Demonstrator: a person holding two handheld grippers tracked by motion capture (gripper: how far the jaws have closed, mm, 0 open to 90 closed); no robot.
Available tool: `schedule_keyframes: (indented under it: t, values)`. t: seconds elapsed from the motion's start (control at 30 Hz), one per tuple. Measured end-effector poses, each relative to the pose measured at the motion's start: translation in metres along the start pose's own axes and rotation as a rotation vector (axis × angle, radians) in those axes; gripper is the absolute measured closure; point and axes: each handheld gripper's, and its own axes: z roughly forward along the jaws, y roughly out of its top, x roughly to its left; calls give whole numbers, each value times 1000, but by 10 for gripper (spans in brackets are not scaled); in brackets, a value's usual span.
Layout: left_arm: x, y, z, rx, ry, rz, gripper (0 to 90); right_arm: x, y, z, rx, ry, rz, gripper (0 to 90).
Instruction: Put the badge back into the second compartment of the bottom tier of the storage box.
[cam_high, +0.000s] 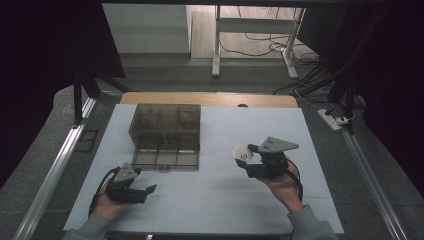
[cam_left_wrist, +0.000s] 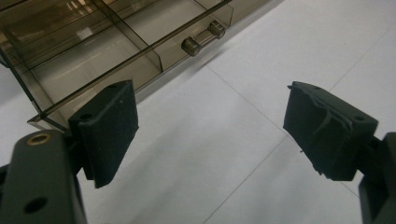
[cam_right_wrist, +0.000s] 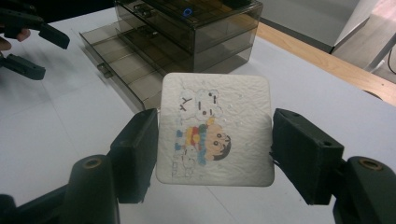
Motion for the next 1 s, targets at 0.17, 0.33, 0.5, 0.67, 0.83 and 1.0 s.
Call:
schedule_keyframes:
  t: [0.17,0.33,0.5,0.67,0.83,1.0]
  values:
    - [0,0,0,2,0,-1,176,1,0,0,0,1,-4,325]
    - [0,0,1,6,-2,4,176,1,0,1,0,1,-3,325]
    - [-1,0,2,12,0,7,174,2,1,1,3,3,-9,326]
    - [-1,0,3,18,1,9,173,3,1,2,4,4,-12,325]
    - [-1,0,3,18,1,8,173,4,2,1,-1,2,-13,325]
    - [-1,0,3,19,0,8,172,5,3,3,-2,4,-16,325]
